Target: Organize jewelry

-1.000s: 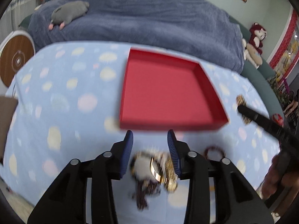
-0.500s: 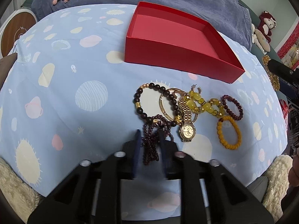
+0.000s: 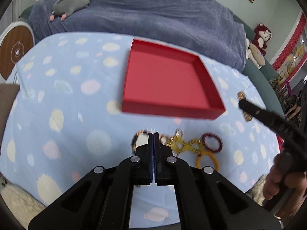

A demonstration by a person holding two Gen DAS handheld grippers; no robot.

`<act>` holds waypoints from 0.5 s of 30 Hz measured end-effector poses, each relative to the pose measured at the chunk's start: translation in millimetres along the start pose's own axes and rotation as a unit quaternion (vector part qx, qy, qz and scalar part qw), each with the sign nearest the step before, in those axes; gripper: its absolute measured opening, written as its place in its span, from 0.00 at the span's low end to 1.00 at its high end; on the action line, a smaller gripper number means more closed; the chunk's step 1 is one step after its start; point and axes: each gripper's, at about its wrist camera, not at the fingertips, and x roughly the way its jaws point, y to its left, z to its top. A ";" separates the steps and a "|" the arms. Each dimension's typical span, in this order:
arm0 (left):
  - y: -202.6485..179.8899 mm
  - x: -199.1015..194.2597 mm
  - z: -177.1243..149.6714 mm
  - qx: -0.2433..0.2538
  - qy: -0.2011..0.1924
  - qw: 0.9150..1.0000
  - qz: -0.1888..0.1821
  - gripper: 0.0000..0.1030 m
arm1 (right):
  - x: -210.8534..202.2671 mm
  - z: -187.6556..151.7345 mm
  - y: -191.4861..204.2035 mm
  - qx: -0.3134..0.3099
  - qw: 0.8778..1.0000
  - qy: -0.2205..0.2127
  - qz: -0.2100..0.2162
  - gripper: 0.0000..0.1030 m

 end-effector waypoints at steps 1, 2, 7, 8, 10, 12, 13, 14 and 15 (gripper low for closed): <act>-1.8 -3.3 9.0 0.003 -0.007 1.000 -0.002 0.00 | -0.6 3.0 -0.2 0.001 1.000 -0.003 0.001 0.55; -3.7 -7.1 18.9 0.008 -0.015 1.000 -0.003 0.00 | -1.2 6.6 -0.2 0.001 1.000 -0.006 0.002 0.55; -2.8 -14.7 45.8 0.008 -0.037 0.999 -0.001 0.00 | -4.2 17.0 -3.2 0.000 1.000 -0.016 0.000 0.55; -2.1 -14.1 45.5 0.005 -0.034 0.999 -0.002 0.00 | -4.4 17.0 -3.5 0.000 1.000 -0.017 0.000 0.55; 0.0 -9.9 36.3 0.003 -0.019 1.000 -0.006 0.02 | -4.7 16.0 -5.2 0.003 1.000 -0.016 0.000 0.55; 1.8 0.0 13.0 0.002 0.005 1.000 0.002 0.38 | -4.6 11.8 -6.5 0.006 1.000 -0.012 0.001 0.55; 4.4 4.6 1.6 0.000 0.016 1.000 0.009 0.49 | -4.2 9.9 -7.1 0.007 1.000 -0.010 0.001 0.55; 6.2 10.0 -12.3 -0.006 0.024 1.000 0.014 0.56 | -3.7 7.3 -7.5 0.008 1.000 -0.007 0.001 0.55; 7.7 16.2 -25.1 -0.009 0.033 0.999 0.015 0.56 | -2.6 4.6 -7.8 0.009 1.000 -0.004 0.001 0.55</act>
